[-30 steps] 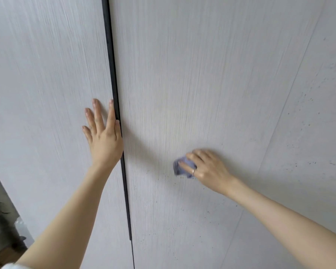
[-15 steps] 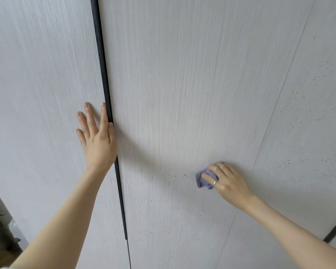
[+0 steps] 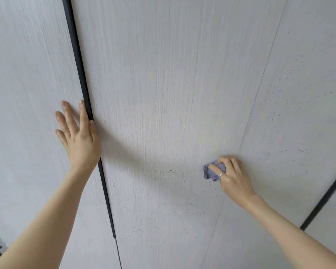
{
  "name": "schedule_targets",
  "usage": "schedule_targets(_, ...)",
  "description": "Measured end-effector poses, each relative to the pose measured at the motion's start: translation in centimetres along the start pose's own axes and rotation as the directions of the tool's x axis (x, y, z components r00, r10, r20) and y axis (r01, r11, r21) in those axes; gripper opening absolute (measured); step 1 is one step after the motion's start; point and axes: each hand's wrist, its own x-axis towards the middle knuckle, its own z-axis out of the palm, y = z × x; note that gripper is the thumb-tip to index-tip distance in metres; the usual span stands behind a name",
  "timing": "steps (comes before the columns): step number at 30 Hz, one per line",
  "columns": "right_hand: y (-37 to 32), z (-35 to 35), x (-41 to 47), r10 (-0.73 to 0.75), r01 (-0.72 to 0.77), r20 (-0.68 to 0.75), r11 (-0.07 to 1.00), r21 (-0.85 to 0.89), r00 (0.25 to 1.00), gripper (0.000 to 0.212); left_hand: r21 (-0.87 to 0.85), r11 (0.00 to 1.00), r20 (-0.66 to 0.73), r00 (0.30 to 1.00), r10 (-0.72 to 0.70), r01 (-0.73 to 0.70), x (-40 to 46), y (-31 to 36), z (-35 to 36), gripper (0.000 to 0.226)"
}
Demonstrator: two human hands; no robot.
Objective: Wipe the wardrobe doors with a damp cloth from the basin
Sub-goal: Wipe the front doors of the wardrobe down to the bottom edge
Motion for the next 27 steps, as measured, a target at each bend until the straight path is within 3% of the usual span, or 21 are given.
schedule_targets(3, 1.6, -1.6, 2.1, -0.024, 0.023, 0.021, 0.999, 0.043, 0.999, 0.052, -0.010, 1.000, 0.002, 1.000, 0.005, -0.005, -0.3, -0.3, 0.1, 0.054)
schedule_targets(5, 3.1, -2.9, 5.2, 0.111, -0.102, -0.111, 0.991, 0.087, 0.988, 0.046, -0.019, 1.000, 0.009, 1.000, 0.007, -0.007, -0.7, -0.5, 0.3, 0.054)
schedule_targets(7, 3.9, -3.9, 7.7, 0.285, -0.255, -0.232, 0.955, 0.154, 0.930, 0.043, -0.026, 1.000, 0.012, 1.000, -0.006, 0.006, -1.4, -0.8, 0.6, 0.054)
schedule_targets(10, 2.9, -2.7, 6.3, 0.347, -0.307, -0.278, 0.935, 0.179, 0.896, 0.043, -0.043, 0.999, 0.016, 0.999, -0.033, 0.034, -2.7, -1.1, 1.2, 0.054)
schedule_targets(12, 1.1, -0.6, 2.3, 0.308, -0.279, -0.195, 0.946, 0.163, 0.931, 0.044, -0.056, 0.997, 0.022, 0.999, -0.043, 0.045, -3.4, -1.4, 1.7, 0.055)
schedule_targets(16, -1.7, 2.2, -5.3, 0.168, -0.177, 0.119, 0.981, 0.075, 0.979, 0.055, -0.062, 0.997, 0.025, 0.999, -0.043, 0.044, -4.1, -2.1, 2.1, 0.057)
schedule_targets(19, -1.5, 2.0, -5.0, 0.132, -0.152, 0.176, 0.983, 0.102, 0.976, 0.051, -0.050, 0.998, 0.019, 0.999, -0.032, 0.032, -4.2, -2.6, 2.4, 0.058)
schedule_targets(24, -0.2, 0.3, 0.9, 0.304, -0.279, -0.076, 0.932, 0.231, 0.950, 0.045, -0.057, 0.998, 0.012, 1.000, -0.020, 0.021, -4.0, -3.0, 2.8, 0.059)
schedule_targets(27, -1.6, 1.2, 1.2, 0.369, -0.322, -0.129, 0.903, 0.285, 0.920, 0.044, -0.051, 0.998, -0.004, 1.000, -0.024, 0.023, -4.2, -3.1, 3.1, 0.058)
